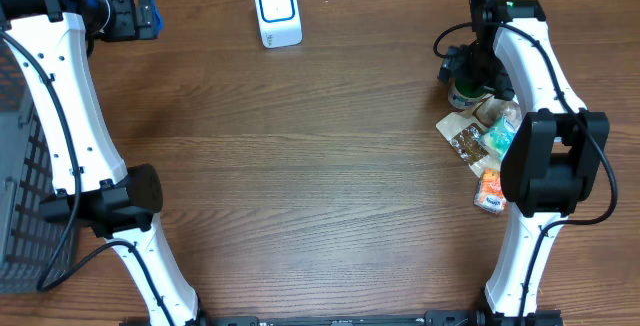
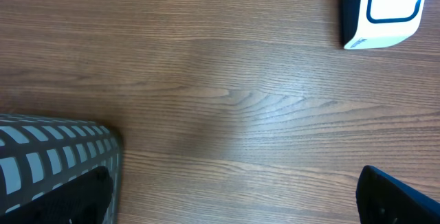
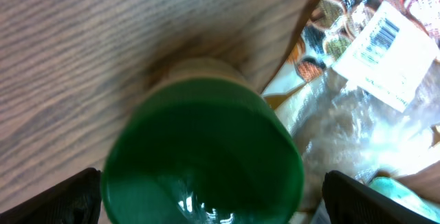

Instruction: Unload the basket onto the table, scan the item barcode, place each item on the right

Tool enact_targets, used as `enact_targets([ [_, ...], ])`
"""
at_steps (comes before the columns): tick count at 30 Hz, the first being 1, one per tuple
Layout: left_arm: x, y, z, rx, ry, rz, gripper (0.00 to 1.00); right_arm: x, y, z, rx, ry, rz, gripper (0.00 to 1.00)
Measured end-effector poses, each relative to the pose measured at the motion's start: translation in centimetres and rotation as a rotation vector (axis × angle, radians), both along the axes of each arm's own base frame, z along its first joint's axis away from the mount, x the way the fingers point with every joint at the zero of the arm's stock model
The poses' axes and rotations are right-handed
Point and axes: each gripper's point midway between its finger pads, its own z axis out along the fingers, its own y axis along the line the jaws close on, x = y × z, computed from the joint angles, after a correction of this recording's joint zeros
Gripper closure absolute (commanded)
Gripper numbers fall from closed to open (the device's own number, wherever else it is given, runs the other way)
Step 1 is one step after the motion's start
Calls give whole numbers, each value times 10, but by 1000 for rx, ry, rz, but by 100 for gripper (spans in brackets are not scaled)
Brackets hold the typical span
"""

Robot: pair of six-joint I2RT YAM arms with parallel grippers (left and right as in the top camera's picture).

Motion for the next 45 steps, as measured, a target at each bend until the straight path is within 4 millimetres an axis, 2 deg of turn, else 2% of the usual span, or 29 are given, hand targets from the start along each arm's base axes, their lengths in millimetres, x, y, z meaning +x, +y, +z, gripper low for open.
enact_targets([
  [3,0,0,0,0,0,0,0,2,0,14,0,-9,-1,0],
  [6,0,0,0,0,0,0,0,8,0,40,0,-52,-1,0],
  [8,0,0,0,0,0,0,0,5,0,63,1,-71,-1,0],
  [11,0,0,0,0,0,0,0,-5,3,116,3,-146,5,0],
  [15,0,0,0,0,0,0,0,-39,16,196,35,-277,28,0],
  [18,0,0,0,0,0,0,0,-80,32,252,89,-378,67,0],
  [20,0,0,0,0,0,0,1,-104,45,283,138,-455,100,0],
  [23,0,0,0,0,0,0,0,-130,65,314,221,-544,155,0],
  [26,0,0,0,0,0,0,1,-146,83,330,303,-585,207,0],
  [30,0,0,0,0,0,0,0,-158,99,340,386,-603,251,0],
  [45,0,0,0,0,0,0,0,-169,105,350,421,-634,285,0],
])
